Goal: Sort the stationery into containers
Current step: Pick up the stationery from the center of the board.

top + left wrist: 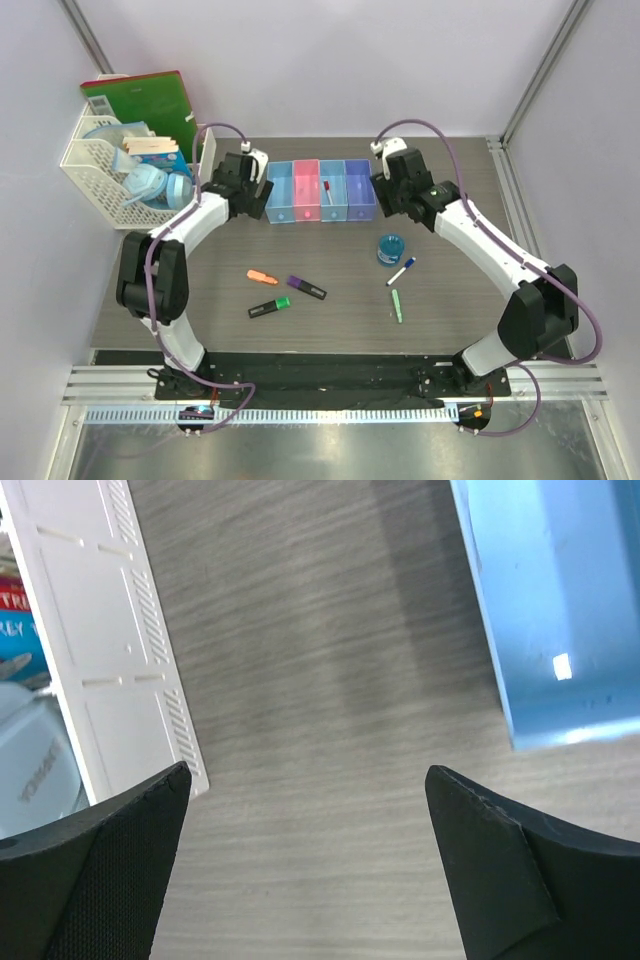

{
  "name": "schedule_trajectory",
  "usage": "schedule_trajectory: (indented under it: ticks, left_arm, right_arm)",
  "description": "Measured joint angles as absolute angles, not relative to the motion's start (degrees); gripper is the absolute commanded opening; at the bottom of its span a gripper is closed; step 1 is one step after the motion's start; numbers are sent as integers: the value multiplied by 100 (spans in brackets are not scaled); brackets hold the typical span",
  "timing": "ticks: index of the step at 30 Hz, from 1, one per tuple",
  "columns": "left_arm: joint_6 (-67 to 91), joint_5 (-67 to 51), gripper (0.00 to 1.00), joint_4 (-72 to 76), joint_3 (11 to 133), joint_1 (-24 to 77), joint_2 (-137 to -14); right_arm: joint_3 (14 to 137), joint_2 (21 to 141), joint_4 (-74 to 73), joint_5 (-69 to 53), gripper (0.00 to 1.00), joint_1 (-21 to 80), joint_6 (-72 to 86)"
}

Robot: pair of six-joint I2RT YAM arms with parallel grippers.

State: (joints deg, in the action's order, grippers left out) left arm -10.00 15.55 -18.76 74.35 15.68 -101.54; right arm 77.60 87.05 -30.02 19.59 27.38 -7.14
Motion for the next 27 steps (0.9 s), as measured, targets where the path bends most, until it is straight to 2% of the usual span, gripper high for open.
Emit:
schedule_trajectory:
  ticks: [9,17,27]
  left_arm:
    - [-1004,1544,100,-2285,7120,1568,-9478]
    - [-993,1544,100,-2366,6761,1568,-8930]
    - [-996,1470,100,-2434,6429,1568,-8914]
  right_arm:
    - [6600,8468,-3662,1428,75,2803,-679]
    - [6558,8580,-3693,873,89,2803,-884]
    - [6611,9386,-3642,410,94,2609,-1083]
